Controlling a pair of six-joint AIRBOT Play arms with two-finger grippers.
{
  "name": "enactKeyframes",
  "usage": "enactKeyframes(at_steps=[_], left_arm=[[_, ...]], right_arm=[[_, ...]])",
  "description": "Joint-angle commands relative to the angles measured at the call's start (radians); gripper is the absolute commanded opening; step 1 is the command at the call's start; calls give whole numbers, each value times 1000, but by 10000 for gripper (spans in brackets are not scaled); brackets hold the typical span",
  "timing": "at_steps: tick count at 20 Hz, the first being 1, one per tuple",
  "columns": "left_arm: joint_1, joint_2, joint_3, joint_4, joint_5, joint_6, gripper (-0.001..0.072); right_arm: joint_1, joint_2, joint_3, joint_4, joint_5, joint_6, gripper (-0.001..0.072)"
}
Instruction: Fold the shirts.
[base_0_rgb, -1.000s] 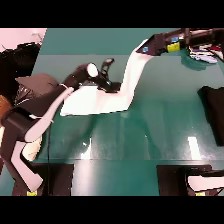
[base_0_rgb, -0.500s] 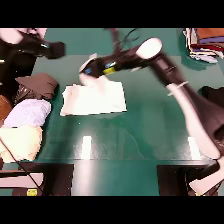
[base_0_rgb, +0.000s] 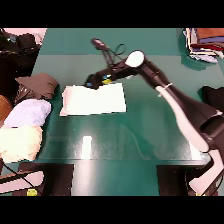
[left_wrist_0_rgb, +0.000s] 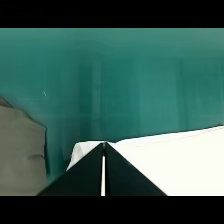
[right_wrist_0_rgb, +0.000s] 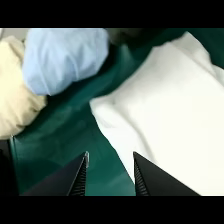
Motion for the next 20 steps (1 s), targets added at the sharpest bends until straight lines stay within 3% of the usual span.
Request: enactKeyframes(at_steps=[1, 2, 3, 4, 5, 9, 10, 11, 15, 16, 18, 20], left_arm=[[6, 6, 0, -5, -30, 10, 24], [6, 6, 0, -8, -31, 10, 25], [6, 6, 0, -8, -30, 10, 24], [6, 6, 0, -9, -29, 10, 24], [6, 6, 0, -9, -27, 10, 25], [6, 6, 0, -19, -26, 10, 25], [6, 6, 0, -23, -26, 10, 25], [6, 6, 0, -24, -27, 10, 24], [6, 6, 0, -50, -38, 10, 25], [6, 6, 0, -64, -43, 10, 25], [5, 6, 0, -100, -46, 9, 24], [-2, 6, 0, -114, -45, 9, 24]], right_arm=[[-158, 116, -223, -125, 64, 86, 322], [-214, 151, -303, -142, 58, 111, 324], [-263, 174, -369, -140, 47, 117, 388], [-307, 187, -432, -123, 29, 126, 604], [-343, 184, -478, -89, 13, 142, 626], [-361, 90, -533, 41, -23, 142, 620], [-345, 51, -510, 57, -24, 142, 616], [-321, 6, -473, 80, -22, 142, 564], [-230, -149, -301, 177, -3, 142, 549], [-209, -180, -259, 200, 13, 142, 517], [-171, -211, -194, 190, 18, 140, 229], [-151, -211, -150, 172, 14, 104, 33]])
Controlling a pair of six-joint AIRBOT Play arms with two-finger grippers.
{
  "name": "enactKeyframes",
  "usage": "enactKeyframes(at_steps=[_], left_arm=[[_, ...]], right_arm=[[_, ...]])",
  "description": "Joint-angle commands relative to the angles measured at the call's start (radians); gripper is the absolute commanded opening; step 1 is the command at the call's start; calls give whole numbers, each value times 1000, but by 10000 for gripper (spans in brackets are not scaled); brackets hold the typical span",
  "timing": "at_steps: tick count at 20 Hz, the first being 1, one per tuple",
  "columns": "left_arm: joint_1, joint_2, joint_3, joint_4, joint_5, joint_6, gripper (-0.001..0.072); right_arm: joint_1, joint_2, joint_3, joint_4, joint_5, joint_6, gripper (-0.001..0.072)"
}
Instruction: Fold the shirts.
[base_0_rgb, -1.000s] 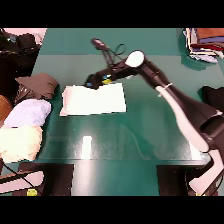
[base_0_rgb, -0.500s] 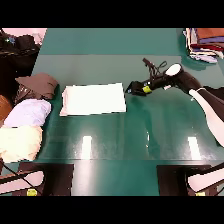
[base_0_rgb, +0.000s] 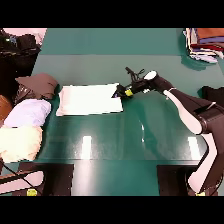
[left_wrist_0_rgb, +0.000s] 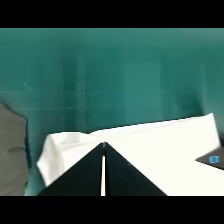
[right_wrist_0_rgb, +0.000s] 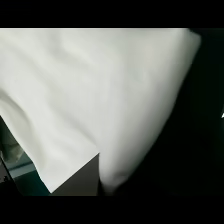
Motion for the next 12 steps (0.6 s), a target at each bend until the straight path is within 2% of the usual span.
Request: enactKeyframes(at_steps=[1, 5, 9, 12], left_arm=[[-18, 1, 0, -31, -5, 0, 23], [-118, 1, 0, -31, -3, 0, 23], [-243, 1, 0, -31, 17, 0, 24], [-299, 1, 0, -31, 45, 0, 24]], right_arm=[[39, -34, 103, 6, 19, -40, 17], [-24, 43, 146, -55, 34, -38, 17], [-191, 213, 146, -288, 72, 61, 17], [-372, 338, 146, -431, 135, 95, 17]])
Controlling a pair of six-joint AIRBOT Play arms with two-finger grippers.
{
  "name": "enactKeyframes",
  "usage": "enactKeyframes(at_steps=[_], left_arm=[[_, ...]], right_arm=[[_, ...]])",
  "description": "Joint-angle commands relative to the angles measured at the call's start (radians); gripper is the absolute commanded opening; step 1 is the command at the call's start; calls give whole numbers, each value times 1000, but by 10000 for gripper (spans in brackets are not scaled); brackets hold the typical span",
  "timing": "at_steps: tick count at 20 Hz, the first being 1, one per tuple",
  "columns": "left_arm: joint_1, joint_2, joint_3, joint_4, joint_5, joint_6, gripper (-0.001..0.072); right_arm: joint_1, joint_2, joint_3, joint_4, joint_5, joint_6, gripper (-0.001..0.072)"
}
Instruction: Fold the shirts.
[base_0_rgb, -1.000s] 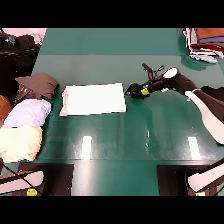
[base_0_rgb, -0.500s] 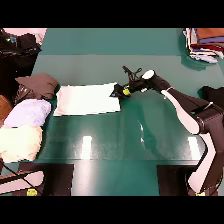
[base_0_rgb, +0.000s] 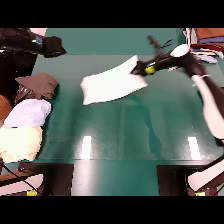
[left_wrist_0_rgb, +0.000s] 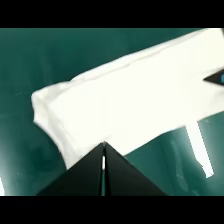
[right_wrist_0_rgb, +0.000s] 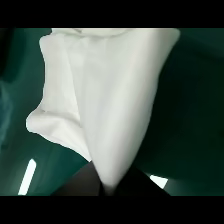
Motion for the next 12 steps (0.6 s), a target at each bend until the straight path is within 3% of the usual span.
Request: enactKeyframes(at_steps=[1, 5, 12], left_arm=[[-73, 1, 0, -1, 30, 0, 24], [-108, 1, 0, -1, 39, -9, 24], [-115, 0, 0, -2, 40, -55, 24]], right_arm=[[-203, 142, 4, -211, 72, 64, 17], [-487, 241, 4, -350, 136, 92, 17], [-870, 254, 5, -252, 83, 102, 17]])
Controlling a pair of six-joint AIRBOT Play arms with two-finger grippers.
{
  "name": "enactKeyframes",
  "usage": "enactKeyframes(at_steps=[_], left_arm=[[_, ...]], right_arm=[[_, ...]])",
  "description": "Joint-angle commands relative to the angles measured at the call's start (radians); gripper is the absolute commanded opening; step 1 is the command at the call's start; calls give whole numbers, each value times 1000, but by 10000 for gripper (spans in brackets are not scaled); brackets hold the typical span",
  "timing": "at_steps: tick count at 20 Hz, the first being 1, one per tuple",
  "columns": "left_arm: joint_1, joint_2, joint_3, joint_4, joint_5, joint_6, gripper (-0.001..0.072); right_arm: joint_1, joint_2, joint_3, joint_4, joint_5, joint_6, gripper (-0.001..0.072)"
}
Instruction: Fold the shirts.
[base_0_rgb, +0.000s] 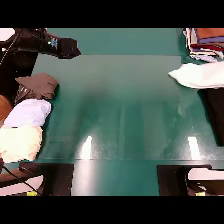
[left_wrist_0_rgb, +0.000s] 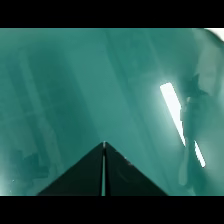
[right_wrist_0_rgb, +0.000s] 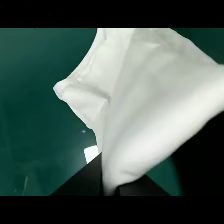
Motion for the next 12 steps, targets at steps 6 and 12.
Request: enactKeyframes(at_steps=[6, 12], left_arm=[[-4, -2, 0, 0, 2, -17, 24], [-4, -2, 0, 11, 2, -13, 24]], right_arm=[[-181, 10, 29, 116, -64, 5, 17], [-197, 11, 185, 101, 70, 7, 17]])
